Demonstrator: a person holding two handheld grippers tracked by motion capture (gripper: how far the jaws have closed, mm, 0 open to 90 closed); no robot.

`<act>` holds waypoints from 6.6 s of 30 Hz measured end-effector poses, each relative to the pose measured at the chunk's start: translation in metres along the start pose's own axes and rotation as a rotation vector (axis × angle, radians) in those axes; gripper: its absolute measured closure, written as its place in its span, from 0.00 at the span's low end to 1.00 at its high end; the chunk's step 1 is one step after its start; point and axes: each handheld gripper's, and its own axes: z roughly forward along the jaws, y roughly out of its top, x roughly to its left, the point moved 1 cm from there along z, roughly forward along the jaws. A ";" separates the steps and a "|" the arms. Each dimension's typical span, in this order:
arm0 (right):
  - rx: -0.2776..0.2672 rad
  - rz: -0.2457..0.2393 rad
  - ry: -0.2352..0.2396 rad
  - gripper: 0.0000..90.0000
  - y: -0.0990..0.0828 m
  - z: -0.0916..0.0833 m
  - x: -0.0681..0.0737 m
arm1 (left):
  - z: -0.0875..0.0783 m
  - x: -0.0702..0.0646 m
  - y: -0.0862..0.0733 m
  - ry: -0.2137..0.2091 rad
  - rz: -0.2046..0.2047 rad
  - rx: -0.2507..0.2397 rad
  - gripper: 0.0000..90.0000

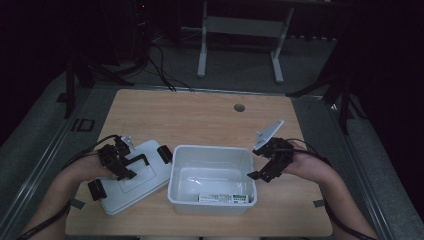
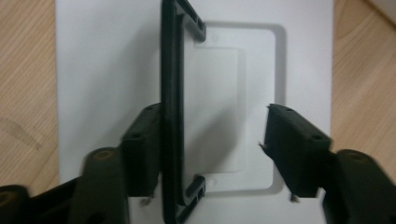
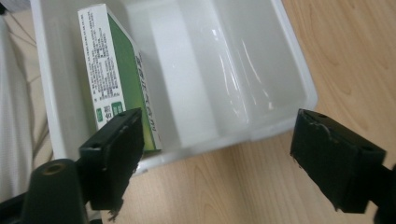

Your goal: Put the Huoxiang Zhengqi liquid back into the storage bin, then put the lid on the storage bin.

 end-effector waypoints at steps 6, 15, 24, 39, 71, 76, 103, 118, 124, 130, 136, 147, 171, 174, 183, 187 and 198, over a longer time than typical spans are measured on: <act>0.018 0.043 -0.039 0.20 -0.022 -0.001 -0.015 | -0.002 0.002 0.001 0.022 0.021 0.004 0.62; 0.106 0.070 -0.060 0.21 -0.049 0.008 -0.025 | 0.003 0.005 0.005 0.029 0.016 0.013 0.70; 0.127 0.078 -0.041 0.21 -0.058 0.017 -0.023 | 0.006 0.004 0.004 0.006 0.012 0.035 0.92; 0.183 0.069 -0.038 0.21 -0.072 0.043 -0.022 | -0.008 0.007 -0.006 0.005 0.004 0.013 0.94; 0.149 0.102 -0.039 0.20 -0.077 0.043 -0.021 | -0.132 -0.022 0.017 0.090 0.106 -0.099 0.94; 0.149 0.105 -0.039 0.20 -0.077 0.043 -0.021 | -0.145 -0.026 0.022 0.103 0.115 -0.122 0.94; 0.136 0.109 -0.029 0.20 -0.076 0.045 -0.020 | -0.154 -0.064 0.087 0.061 0.275 -0.127 0.94; 0.138 0.117 -0.023 0.20 -0.081 0.047 -0.020 | -0.130 -0.090 0.133 -0.019 0.381 -0.094 0.94; 0.136 0.121 -0.023 0.20 -0.081 0.047 -0.020 | -0.120 -0.105 0.156 -0.038 0.433 -0.076 0.94; 0.127 0.115 -0.021 0.20 -0.083 0.047 -0.021 | -0.111 -0.120 0.177 -0.069 0.483 -0.077 0.94; 0.124 0.122 -0.021 0.20 -0.085 0.046 -0.021 | -0.100 -0.134 0.196 -0.089 0.532 -0.057 0.94; 0.119 0.130 -0.019 0.20 -0.092 0.045 -0.020 | -0.080 -0.150 0.215 -0.129 0.571 -0.059 0.94; 0.128 0.149 -0.018 0.20 -0.098 0.047 -0.021 | -0.046 -0.154 0.216 -0.175 0.578 -0.020 0.94; 0.124 0.144 -0.018 0.20 -0.097 0.048 -0.021 | -0.044 -0.156 0.214 -0.184 0.578 -0.020 0.93; 0.132 0.136 -0.010 0.20 -0.094 0.051 -0.019 | -0.039 -0.156 0.213 -0.172 0.577 -0.012 0.93; 0.133 0.132 -0.007 0.20 -0.093 0.052 -0.018 | -0.041 -0.153 0.213 -0.139 0.562 -0.014 0.83; 0.131 0.129 -0.011 0.20 -0.092 0.049 -0.017 | -0.042 -0.138 0.200 -0.086 0.513 -0.076 0.18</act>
